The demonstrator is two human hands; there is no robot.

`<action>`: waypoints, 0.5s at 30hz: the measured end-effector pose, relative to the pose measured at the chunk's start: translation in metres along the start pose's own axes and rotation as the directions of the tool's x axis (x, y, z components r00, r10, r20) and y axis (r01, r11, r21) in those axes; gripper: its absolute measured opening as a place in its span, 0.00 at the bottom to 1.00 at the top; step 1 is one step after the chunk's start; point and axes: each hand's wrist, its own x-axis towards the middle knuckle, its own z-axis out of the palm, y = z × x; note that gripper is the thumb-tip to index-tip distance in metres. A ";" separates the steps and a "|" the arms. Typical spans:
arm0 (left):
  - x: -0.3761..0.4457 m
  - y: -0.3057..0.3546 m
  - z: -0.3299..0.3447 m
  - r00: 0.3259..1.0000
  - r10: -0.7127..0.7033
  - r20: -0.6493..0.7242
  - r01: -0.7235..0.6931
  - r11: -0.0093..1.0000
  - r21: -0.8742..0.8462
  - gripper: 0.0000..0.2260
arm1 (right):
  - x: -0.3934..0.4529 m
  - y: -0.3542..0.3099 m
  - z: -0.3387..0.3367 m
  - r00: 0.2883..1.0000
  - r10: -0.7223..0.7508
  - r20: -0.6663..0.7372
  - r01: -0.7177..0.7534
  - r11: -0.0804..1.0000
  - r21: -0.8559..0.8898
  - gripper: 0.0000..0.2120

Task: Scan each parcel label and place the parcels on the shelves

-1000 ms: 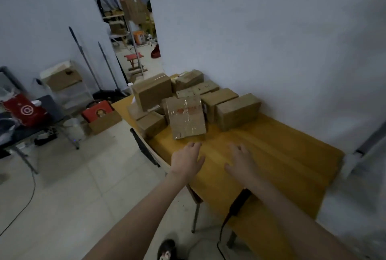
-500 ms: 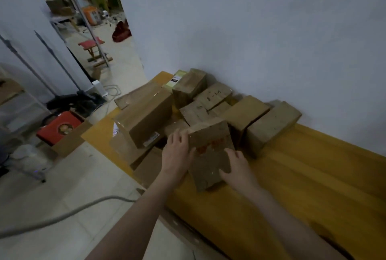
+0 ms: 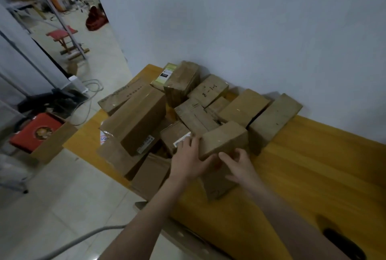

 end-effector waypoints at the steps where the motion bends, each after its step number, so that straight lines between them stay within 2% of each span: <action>1: -0.011 0.015 0.003 1.000 0.025 -0.010 -0.025 1.000 0.001 0.33 | -0.005 0.003 -0.006 1.000 0.019 -0.017 -0.018 0.998 0.062 0.31; 4: -0.052 0.055 0.025 0.990 0.141 -0.031 -0.135 0.980 0.148 0.35 | -0.017 0.015 -0.034 0.994 0.075 -0.084 -0.058 0.981 0.184 0.31; 7: -0.093 0.083 0.058 0.961 0.275 0.024 -0.274 0.940 0.205 0.38 | -0.029 0.033 -0.063 0.979 0.144 -0.145 -0.105 0.963 0.248 0.38; 12: -0.136 0.119 0.088 0.885 0.421 0.198 -0.461 0.853 0.244 0.42 | -0.054 0.058 -0.093 0.956 0.156 -0.249 -0.083 0.956 0.282 0.24; 15: -0.151 0.126 0.100 0.836 0.478 0.269 -0.528 0.833 0.163 0.39 | -0.060 0.084 -0.110 0.942 0.203 -0.266 -0.119 0.947 0.299 0.28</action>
